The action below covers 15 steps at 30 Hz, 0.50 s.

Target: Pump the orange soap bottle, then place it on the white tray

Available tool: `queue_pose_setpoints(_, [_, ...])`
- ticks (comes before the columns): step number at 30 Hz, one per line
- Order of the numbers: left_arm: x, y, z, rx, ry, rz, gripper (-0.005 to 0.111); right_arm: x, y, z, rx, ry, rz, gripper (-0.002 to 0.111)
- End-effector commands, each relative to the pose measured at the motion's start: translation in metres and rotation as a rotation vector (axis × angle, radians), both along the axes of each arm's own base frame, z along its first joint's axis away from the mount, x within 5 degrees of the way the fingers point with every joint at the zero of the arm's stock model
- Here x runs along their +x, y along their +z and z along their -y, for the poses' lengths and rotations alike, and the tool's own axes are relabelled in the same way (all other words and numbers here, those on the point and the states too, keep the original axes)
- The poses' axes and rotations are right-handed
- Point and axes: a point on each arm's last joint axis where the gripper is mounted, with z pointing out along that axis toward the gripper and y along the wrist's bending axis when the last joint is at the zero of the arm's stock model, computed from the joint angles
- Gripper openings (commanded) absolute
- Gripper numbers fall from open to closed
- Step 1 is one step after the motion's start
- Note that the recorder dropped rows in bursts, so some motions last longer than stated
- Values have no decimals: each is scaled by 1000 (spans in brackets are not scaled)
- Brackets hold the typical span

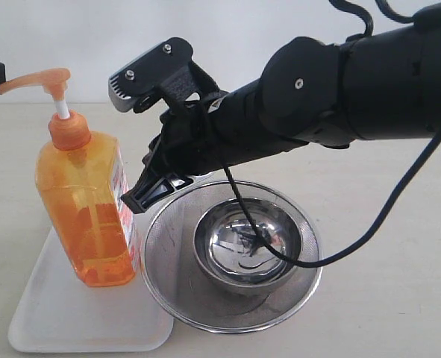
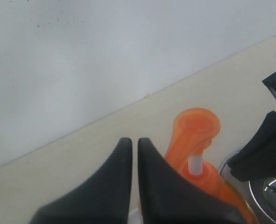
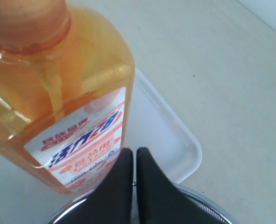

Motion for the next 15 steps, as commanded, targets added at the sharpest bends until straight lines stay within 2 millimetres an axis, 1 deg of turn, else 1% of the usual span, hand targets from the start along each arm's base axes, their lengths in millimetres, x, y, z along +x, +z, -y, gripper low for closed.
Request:
queue_pose_setpoints(1, [-1, 4, 1, -9, -6, 10, 5, 1, 3, 2, 12, -11, 5, 0])
queue_pose_setpoints(7, [-1, 4, 1, -8, -7, 10, 5, -12, 4, -9, 11, 39, 18, 0])
queue_pose_setpoints(15, [-1, 4, 1, -8, -7, 10, 5, -16, 3, -11, 9, 51, -10, 0])
